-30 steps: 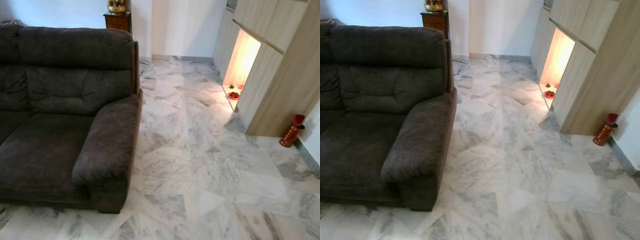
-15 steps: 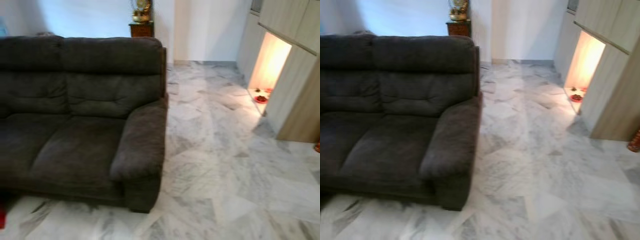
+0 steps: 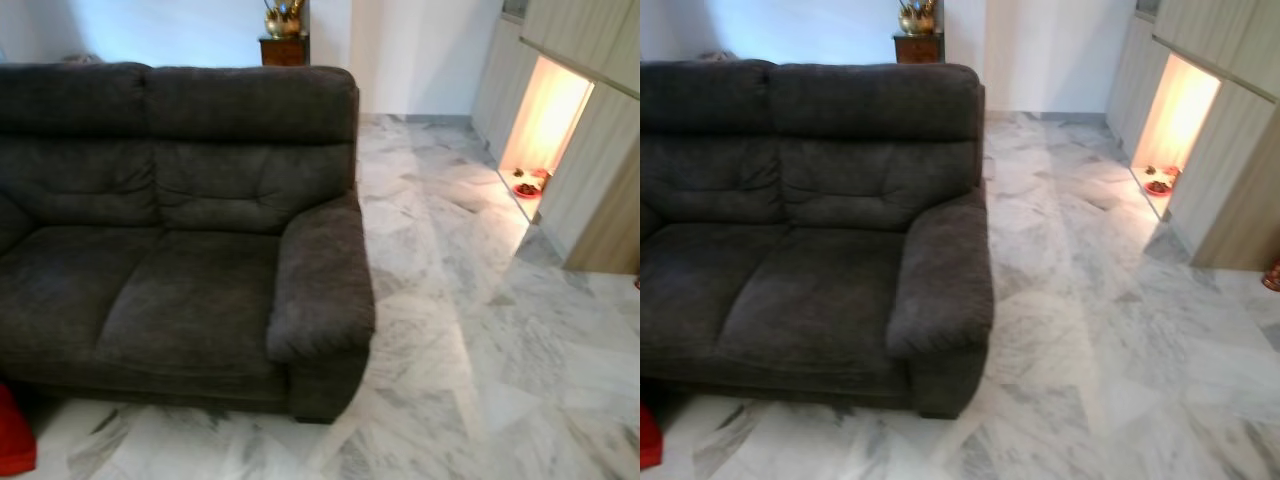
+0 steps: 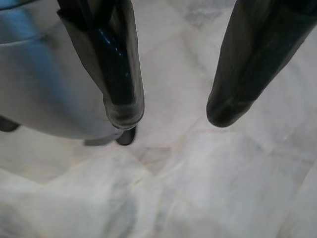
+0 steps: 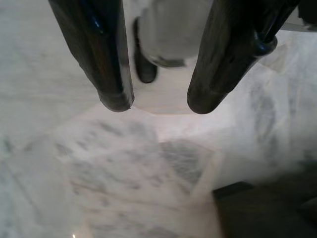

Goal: Move the pillow to the sofa from floor

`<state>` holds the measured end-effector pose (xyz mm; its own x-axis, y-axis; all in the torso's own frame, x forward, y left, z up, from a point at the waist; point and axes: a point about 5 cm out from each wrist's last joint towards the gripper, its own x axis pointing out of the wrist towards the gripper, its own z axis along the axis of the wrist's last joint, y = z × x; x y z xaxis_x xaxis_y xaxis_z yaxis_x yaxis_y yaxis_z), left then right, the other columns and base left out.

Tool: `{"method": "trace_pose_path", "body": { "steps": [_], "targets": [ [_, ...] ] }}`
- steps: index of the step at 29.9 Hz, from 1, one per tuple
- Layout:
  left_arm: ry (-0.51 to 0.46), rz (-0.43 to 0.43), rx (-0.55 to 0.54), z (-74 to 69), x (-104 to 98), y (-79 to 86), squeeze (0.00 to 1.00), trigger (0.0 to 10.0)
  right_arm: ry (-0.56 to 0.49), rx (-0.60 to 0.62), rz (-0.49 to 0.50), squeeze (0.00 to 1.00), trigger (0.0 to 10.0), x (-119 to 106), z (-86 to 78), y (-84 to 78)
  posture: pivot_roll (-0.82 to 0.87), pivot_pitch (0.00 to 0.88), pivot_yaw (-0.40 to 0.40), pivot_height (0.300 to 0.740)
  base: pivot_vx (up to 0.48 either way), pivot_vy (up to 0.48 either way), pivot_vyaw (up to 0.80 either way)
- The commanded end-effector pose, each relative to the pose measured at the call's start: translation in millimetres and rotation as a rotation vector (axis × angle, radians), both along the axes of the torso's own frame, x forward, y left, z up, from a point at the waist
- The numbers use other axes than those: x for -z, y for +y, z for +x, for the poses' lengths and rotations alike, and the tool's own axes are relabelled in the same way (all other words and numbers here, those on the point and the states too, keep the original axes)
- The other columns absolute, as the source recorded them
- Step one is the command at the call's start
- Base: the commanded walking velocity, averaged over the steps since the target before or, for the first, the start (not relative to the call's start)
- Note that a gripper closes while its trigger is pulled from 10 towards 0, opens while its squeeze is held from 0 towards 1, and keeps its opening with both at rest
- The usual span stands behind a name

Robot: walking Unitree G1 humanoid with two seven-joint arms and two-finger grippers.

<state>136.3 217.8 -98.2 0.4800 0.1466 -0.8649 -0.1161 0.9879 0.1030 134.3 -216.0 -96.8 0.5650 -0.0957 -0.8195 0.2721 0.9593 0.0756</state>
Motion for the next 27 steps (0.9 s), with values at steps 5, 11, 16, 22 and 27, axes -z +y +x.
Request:
{"method": "trace_pose_path", "body": {
  "steps": [5,11,16,22,27],
  "targets": [
    [0.033,0.014,0.003,-9.0,2,4.5,0.0,10.0,0.002,0.001,0.007,0.0,10.0,0,0.3,2.6,-0.05,0.022,0.007,0.74,0.0,0.48,0.0],
    [0.034,0.012,0.004,-9.5,2,4.2,0.0,10.0,0.002,0.001,0.008,0.0,10.0,0,-0.1,1.9,-0.05,0.026,0.007,0.74,0.0,0.48,0.0],
    [0.035,0.013,0.005,-9.9,3,4.7,0.0,10.0,0.001,0.005,0.009,0.0,10.0,0,-0.4,1.6,-0.05,0.028,0.009,0.74,0.0,0.48,0.0],
    [0.036,0.013,0.006,-9.9,3,4.8,0.0,10.0,0.003,0.002,0.008,0.0,10.0,1,-0.6,1.7,-0.05,0.03,0.011,0.74,0.0,0.48,0.0],
    [0.044,0.021,0.0,-17.9,2,15.3,0.0,10.0,0.006,-0.005,0.005,0.0,10.0,1,-1.4,2.0,-0.06,0.026,0.02,0.74,0.0,0.48,0.0]
  ]
}}
